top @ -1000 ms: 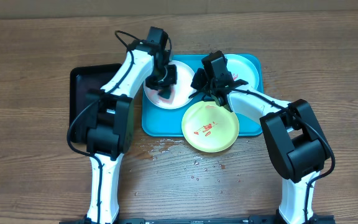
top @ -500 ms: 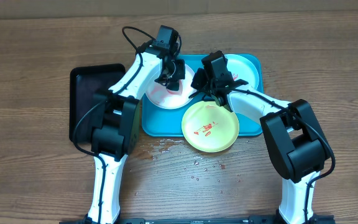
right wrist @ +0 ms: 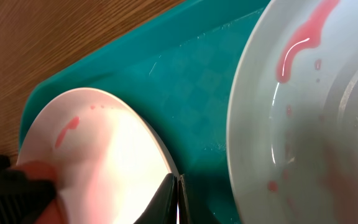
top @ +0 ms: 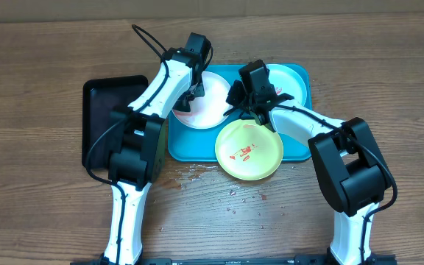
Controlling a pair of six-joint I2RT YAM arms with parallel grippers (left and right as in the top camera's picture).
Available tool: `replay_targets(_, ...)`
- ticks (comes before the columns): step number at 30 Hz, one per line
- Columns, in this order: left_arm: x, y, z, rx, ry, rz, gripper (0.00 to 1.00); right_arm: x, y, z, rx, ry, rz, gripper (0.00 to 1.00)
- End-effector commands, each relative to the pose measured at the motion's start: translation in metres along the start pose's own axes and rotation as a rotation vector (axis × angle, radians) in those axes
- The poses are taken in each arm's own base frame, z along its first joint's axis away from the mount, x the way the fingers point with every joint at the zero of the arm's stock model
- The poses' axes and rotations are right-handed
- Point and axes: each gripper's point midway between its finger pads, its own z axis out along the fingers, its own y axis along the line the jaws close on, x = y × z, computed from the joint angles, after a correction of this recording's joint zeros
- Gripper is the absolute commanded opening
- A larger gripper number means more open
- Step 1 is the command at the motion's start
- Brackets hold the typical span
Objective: Clean dirty plates on tray and stack at the side
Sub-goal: 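Scrub the white plate with the sponge in the left gripper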
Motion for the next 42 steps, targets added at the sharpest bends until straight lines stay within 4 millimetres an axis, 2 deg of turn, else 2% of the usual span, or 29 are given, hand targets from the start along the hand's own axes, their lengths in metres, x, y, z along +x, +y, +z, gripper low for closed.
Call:
replay_targets(1,0.073,-0.009,0.059,0.028,0.269,0.103,0.04,0.006,0.018,-0.002,-0.051,0.026,-0.010,0.04)
replay_targets(5,0.080,-0.048,0.053,0.199,0.278,0.211,0.04,0.005,0.019,-0.002,-0.056,0.023,-0.009,0.04)
replay_targets(8,0.071,-0.062,0.053,0.232,0.217,0.249,0.04,0.005,0.019,-0.002,-0.055,0.024,-0.010,0.04)
replay_targets(12,0.050,-0.070,0.056,0.255,0.129,0.243,0.04,0.007,0.017,-0.002,-0.050,0.034,-0.009,0.04)
replay_targets(18,0.020,-0.066,0.060,0.289,0.044,0.193,0.04,0.008,0.017,-0.002,-0.047,0.036,-0.009,0.04)
replay_targets(25,0.007,-0.054,0.065,0.266,0.014,0.166,0.04,0.008,0.017,-0.002,-0.047,0.036,-0.009,0.04)
replay_targets(35,-0.010,0.002,0.067,-0.100,-0.096,0.148,0.04,0.008,0.016,-0.002,-0.045,0.038,-0.009,0.04)
replay_targets(42,-0.005,0.031,0.062,-0.253,-0.079,0.176,0.04,0.008,0.016,-0.002,-0.045,0.039,-0.009,0.04)
